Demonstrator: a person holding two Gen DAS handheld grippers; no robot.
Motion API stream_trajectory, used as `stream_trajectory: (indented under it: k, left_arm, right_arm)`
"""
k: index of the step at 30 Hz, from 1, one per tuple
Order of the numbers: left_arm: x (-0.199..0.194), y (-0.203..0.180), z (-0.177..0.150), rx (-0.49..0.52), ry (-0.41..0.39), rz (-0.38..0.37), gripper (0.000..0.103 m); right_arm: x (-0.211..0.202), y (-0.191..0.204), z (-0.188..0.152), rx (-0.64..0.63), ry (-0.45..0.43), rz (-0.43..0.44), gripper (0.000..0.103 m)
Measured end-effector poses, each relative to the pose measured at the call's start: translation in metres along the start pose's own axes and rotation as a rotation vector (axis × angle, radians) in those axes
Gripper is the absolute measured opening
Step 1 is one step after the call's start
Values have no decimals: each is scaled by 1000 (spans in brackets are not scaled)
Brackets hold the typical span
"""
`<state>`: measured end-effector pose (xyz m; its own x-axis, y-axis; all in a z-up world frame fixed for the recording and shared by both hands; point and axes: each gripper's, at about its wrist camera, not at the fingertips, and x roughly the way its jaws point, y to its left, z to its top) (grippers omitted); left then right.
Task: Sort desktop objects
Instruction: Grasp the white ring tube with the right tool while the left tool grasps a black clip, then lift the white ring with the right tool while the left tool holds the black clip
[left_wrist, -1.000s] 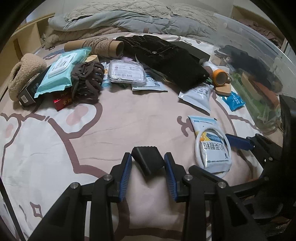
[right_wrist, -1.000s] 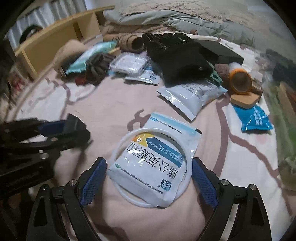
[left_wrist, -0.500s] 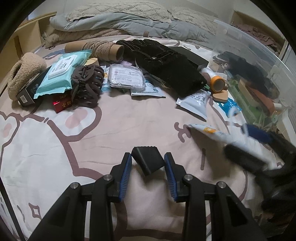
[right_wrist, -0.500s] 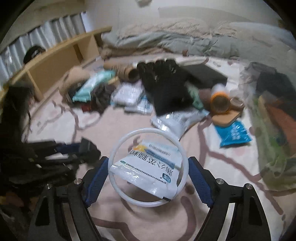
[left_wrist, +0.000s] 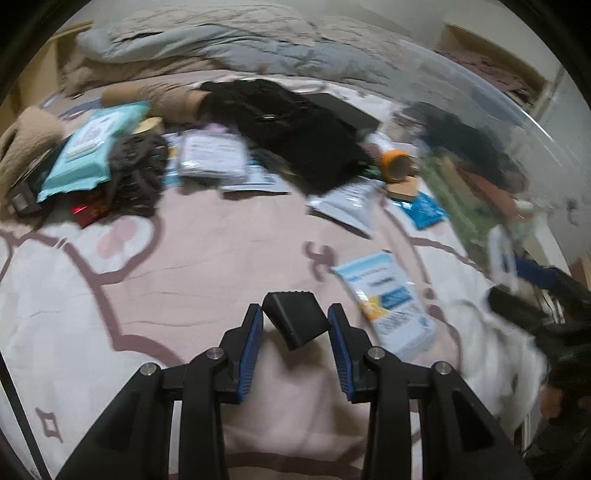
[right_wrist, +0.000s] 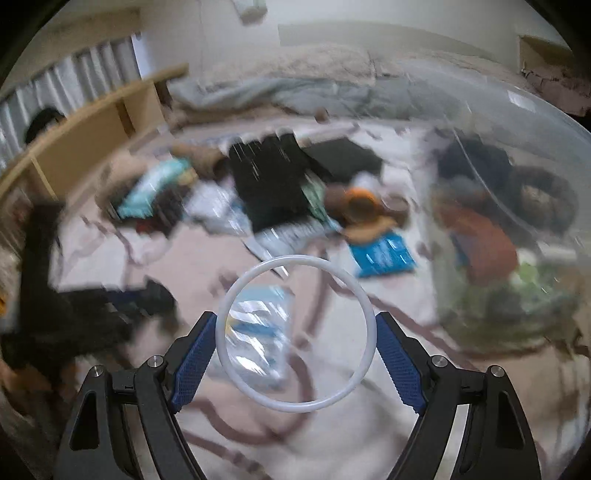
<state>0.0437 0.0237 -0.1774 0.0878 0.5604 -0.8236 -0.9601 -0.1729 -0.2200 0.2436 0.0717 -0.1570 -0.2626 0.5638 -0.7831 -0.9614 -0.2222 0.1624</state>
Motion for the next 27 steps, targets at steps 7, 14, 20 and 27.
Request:
stream_trajectory:
  k: [7, 14, 20, 27]
  left_arm:
    - [-2, -21, -3, 94, -18, -10, 36]
    - [-4, -7, 2, 44, -30, 24, 36]
    - [-11, 17, 11, -48, -68, 67, 36]
    - [-15, 29, 14, -76, -93, 83, 36]
  right_arm:
    - [38, -28, -26, 16, 167, -112, 85]
    - [70, -9, -11, -53, 176, -82, 85]
    - [84, 22, 4, -142, 165, -23, 85]
    - [86, 58, 12, -220, 151, 75, 85]
